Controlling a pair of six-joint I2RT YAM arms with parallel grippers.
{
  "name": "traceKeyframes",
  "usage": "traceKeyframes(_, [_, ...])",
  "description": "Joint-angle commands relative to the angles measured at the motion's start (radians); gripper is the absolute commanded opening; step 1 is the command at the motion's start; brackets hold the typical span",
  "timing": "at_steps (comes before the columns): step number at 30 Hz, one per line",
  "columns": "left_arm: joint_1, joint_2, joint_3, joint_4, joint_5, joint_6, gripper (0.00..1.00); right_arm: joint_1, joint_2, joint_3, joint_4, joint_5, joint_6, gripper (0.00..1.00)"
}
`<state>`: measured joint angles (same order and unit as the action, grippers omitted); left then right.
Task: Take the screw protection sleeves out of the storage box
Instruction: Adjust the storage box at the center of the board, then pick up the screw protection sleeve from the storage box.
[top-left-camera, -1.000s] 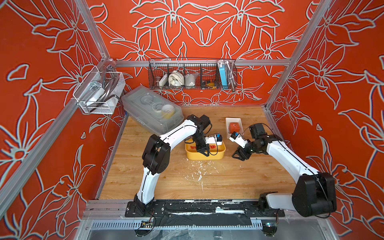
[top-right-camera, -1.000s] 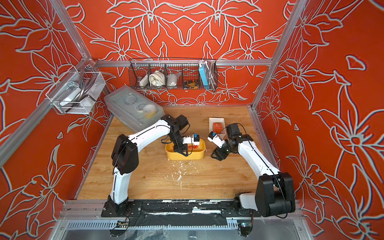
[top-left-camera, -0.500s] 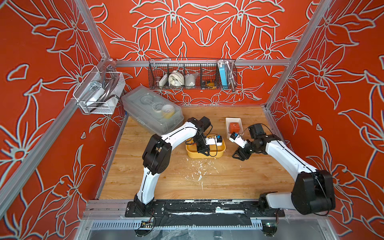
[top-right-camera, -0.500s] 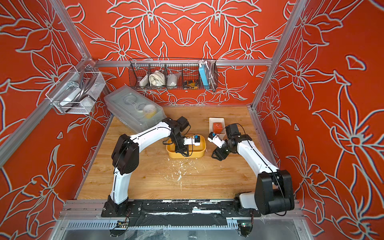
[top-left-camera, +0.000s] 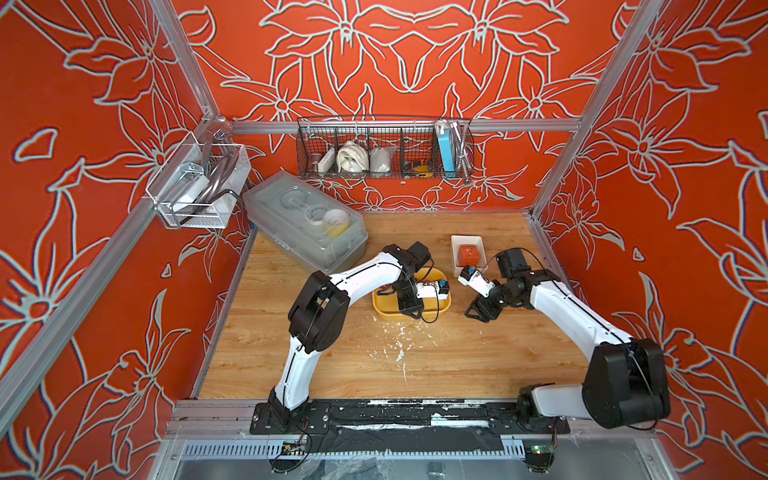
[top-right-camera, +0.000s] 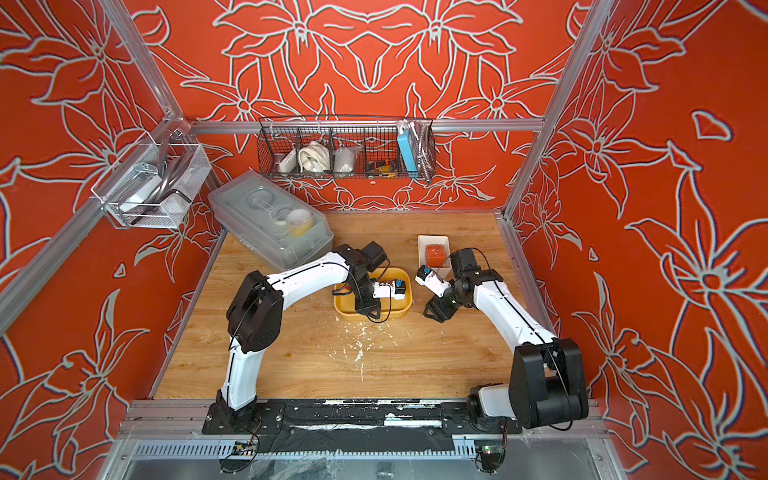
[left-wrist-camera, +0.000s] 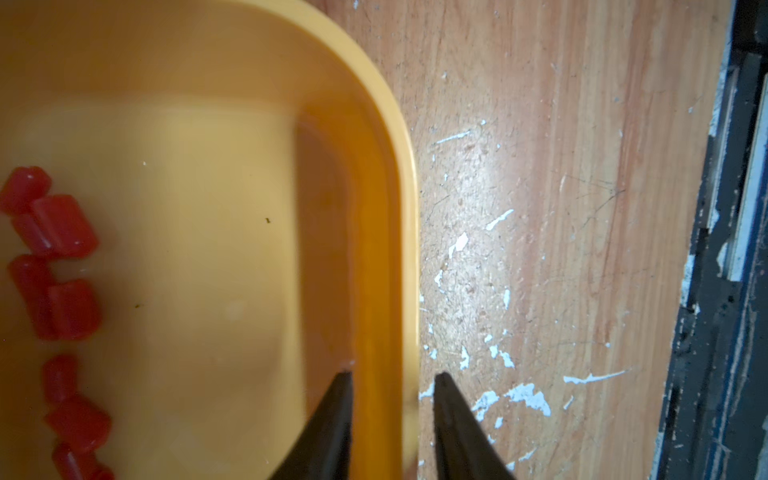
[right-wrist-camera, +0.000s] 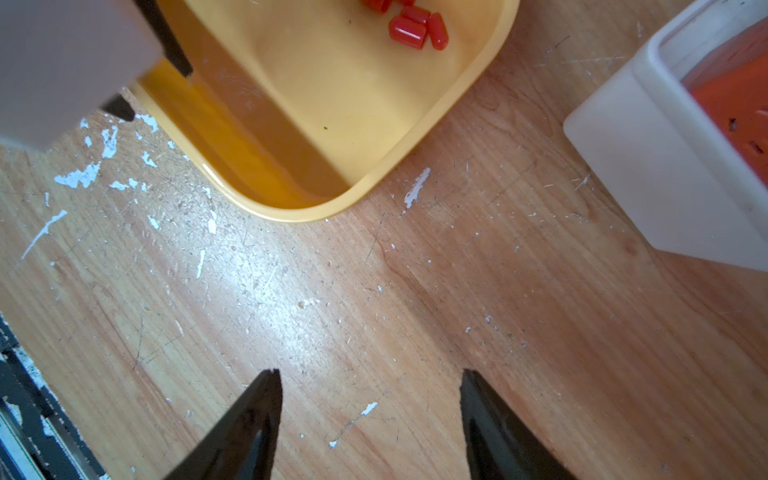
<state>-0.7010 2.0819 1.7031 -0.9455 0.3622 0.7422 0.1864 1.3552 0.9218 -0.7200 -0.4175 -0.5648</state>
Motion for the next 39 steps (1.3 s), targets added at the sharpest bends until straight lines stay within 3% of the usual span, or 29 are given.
traceKeyframes(1, [-0.005,-0.076,-0.002,-0.01,-0.007,-0.009,0.43,0.009,0.001,-0.021,0.009,0.023,-0.01,0.67])
traceKeyframes(9, [0.008,-0.243,-0.088,0.028,-0.024,-0.012,0.58,0.008,-0.052,-0.062,0.053,-0.001,-0.018,0.67])
traceKeyframes(16, [0.109,-0.438,-0.253,0.158,0.036,-0.052,0.73,0.008,-0.104,-0.099,0.078,-0.023,-0.029,0.66])
traceKeyframes(19, [0.176,-0.522,-0.326,0.208,0.078,-0.104,0.9,0.008,-0.116,-0.094,0.068,-0.05,-0.028,0.66])
traceKeyframes(22, [0.23,-0.587,-0.391,0.237,0.087,-0.139,0.98,0.012,-0.131,-0.069,0.054,-0.064,-0.044,0.65])
traceKeyframes(26, [0.277,-0.658,-0.463,0.283,0.103,-0.205,0.99,0.035,-0.128,-0.008,0.044,-0.081,-0.112,0.64])
traceKeyframes(34, [0.286,-0.741,-0.608,0.468,0.072,-0.323,0.98,0.189,0.107,0.229,0.024,-0.002,-0.169,0.51])
traceKeyframes(39, [0.333,-0.732,-0.598,0.486,0.058,-0.403,0.98,0.245,0.285,0.359,0.059,0.048,-0.208,0.39])
